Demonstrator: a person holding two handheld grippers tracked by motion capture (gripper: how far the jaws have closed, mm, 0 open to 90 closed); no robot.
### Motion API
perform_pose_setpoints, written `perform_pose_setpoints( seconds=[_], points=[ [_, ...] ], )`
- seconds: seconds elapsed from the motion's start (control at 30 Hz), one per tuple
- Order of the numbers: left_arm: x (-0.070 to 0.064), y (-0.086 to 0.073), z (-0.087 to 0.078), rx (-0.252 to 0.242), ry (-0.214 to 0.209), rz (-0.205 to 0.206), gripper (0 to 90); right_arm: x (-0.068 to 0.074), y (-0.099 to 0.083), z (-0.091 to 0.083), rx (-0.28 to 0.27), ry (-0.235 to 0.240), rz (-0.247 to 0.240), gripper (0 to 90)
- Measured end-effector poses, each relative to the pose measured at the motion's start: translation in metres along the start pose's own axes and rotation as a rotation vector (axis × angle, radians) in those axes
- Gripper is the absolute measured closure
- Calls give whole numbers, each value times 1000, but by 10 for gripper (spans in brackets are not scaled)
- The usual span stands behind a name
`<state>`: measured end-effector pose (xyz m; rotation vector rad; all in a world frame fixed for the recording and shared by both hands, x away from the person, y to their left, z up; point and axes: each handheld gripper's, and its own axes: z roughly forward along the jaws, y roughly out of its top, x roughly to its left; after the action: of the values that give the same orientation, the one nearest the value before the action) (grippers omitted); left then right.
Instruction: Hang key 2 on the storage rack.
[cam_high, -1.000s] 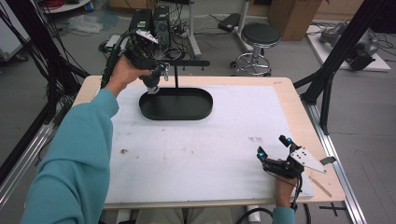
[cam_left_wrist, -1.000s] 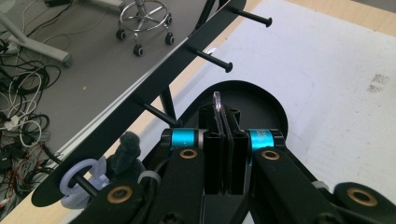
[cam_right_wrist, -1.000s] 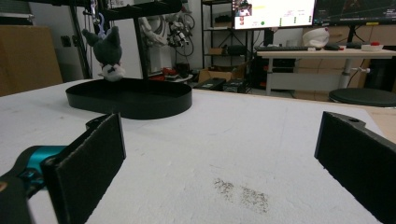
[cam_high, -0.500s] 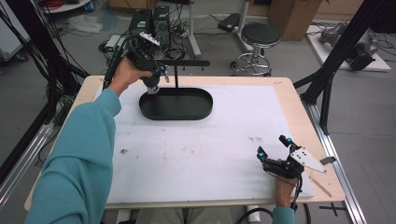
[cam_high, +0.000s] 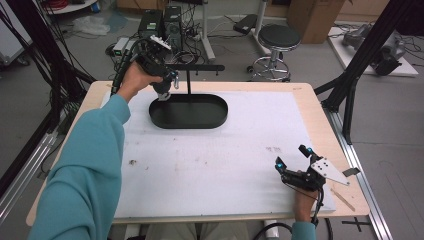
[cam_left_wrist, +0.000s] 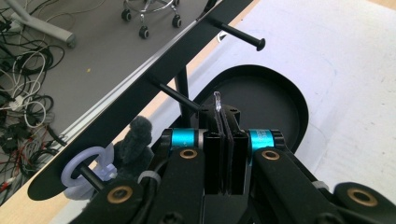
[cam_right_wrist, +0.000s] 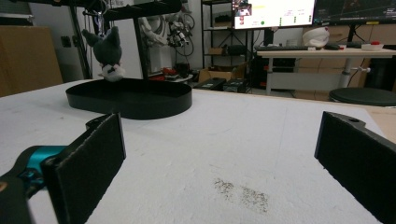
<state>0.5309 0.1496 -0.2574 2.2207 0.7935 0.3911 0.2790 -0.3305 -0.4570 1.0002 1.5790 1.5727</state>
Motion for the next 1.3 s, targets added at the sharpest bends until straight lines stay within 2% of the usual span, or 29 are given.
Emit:
perform_pose_setpoints(
  seconds=[1.07, 1.3],
  points=[
    [8, 0, 7, -3, 52, -11, 881, 0, 0, 0, 7, 1, 20, 10],
    [10, 4, 7, -6, 52, -16, 881, 0, 0, 0, 5, 2, 20, 10]
  ],
)
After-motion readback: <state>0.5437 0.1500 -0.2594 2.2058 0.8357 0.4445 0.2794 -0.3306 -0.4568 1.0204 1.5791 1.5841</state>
